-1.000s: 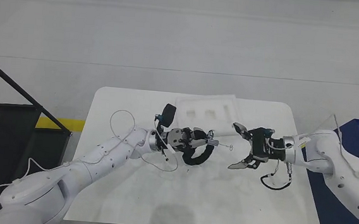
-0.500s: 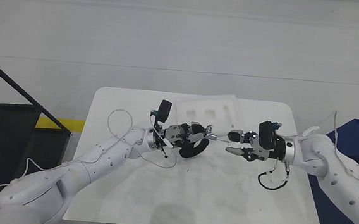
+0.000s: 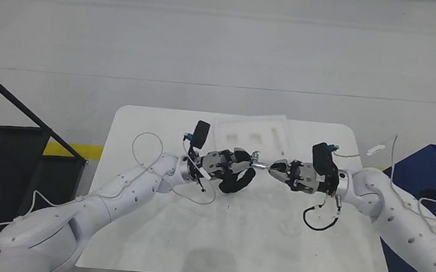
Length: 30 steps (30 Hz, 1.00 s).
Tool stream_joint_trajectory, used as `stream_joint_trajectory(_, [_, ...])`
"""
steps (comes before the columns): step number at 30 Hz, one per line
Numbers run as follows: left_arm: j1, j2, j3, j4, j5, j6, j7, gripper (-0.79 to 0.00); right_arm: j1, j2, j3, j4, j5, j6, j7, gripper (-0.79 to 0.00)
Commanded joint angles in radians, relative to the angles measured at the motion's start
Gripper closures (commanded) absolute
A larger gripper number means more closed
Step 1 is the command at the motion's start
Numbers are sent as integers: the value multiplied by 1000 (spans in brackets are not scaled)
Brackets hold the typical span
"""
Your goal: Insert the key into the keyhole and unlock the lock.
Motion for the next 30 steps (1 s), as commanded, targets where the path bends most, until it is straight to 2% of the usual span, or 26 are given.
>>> stream_joint_trajectory(1, [2,0,-4,0,1,0,0,0,4,-3,-16,4,18,0,-12,0])
stream_joint_trajectory(7, [13,1,-23,-7,25,0,0,0,18,-9,-80,18,109,0,-42,0])
stream_joint_trajectory(15, [34,1,-59,-10,73,0,0,0,57,-6,-180,11,285,0,-20,0])
stream_joint_trajectory(16, [38,1,-64,-12,76,0,0,0,61,-4,-189,13,300,0,-19,-18])
stream_joint_trajectory(18, [45,2,-75,-14,83,0,0,0,70,-2,-203,16,315,0,-19,-431])
stream_joint_trajectory(19, [49,2,-80,-15,85,0,0,0,74,-1,-207,16,318,0,-22,-785])
stream_joint_trajectory(30, [77,2,-121,-23,88,0,0,0,81,2,-213,12,306,0,-26,-785])
